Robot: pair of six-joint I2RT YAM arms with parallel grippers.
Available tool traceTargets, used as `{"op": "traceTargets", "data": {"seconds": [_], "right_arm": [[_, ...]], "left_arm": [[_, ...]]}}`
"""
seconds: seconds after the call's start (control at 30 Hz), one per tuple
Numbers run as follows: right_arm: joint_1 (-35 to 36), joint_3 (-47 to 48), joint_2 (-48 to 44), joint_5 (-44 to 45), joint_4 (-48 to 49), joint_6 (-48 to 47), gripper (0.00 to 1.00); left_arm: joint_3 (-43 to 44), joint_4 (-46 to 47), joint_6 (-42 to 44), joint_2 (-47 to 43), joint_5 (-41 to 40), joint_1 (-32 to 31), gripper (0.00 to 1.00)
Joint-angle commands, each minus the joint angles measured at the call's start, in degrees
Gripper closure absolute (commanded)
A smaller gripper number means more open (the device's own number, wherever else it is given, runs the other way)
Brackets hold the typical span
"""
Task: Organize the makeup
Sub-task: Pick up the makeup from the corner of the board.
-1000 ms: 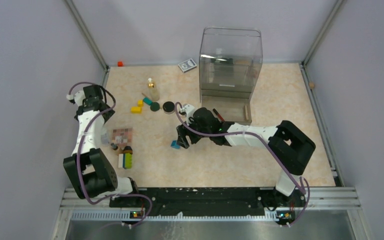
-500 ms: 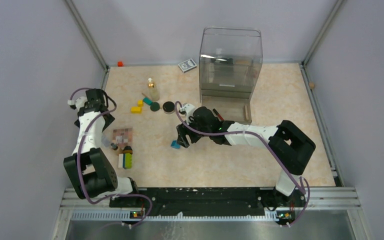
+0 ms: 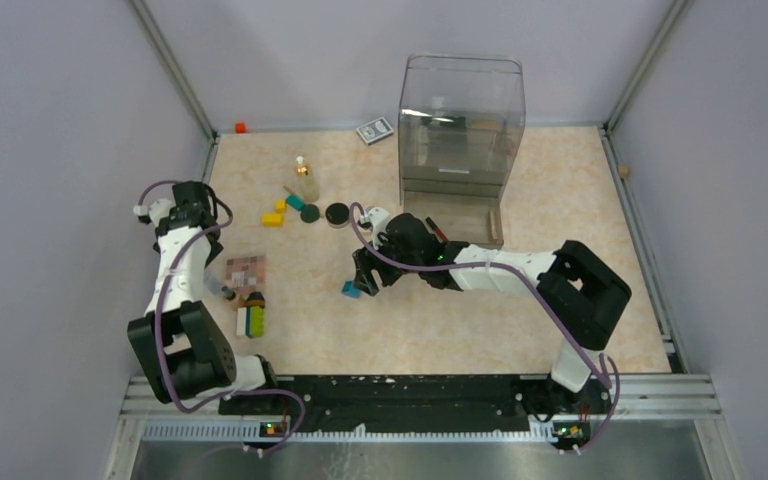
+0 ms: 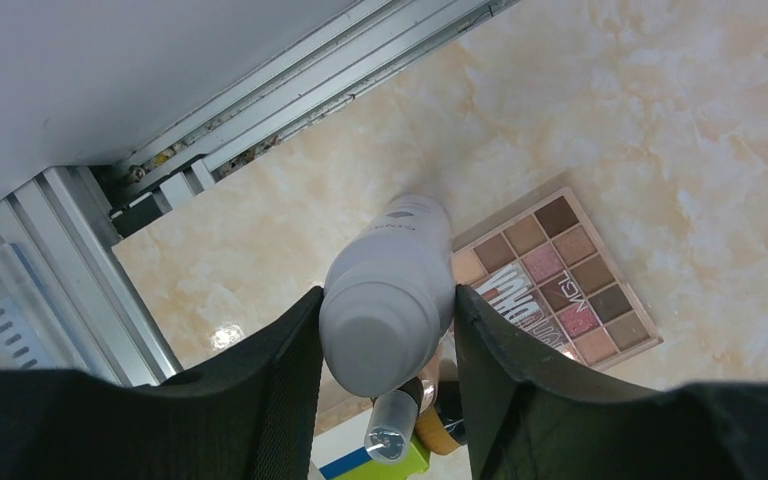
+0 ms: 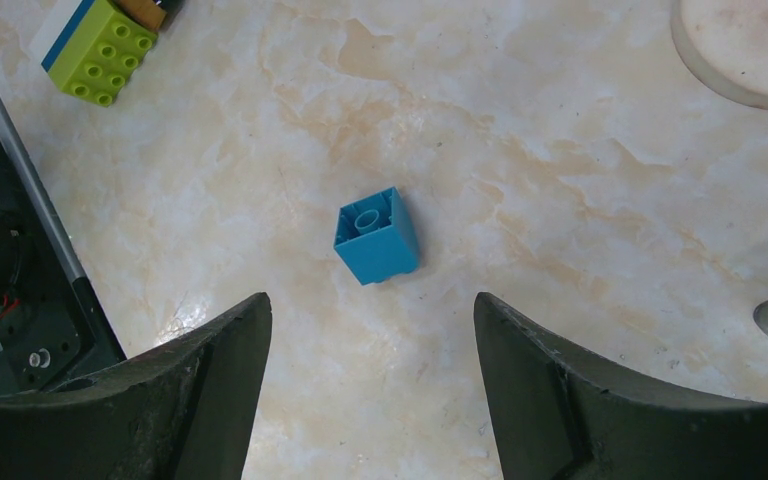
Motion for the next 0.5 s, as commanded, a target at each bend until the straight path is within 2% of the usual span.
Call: {"op": "traceTargets", "data": {"seconds": [0.0, 0.3, 0.47], "right_arm": [[-0.8, 1.8, -2.1, -0.1, 1.6, -0.7, 0.27], [-0.9, 1.1, -3.2, -0.7, 2.0, -0.3, 0.27], [-1.1, 0.3, -3.5, -3.0, 4.1, 1.9, 0.27]], "left_arm": [[-1.2, 0.8, -0.7, -2.1, -0.8, 0.2, 0.53], [-3.6, 3.0, 0.0, -3.4, 2.3, 0.2, 1.0], [-4.3, 5.9, 1.5, -2.0, 9.1, 0.2, 1.0]]}}
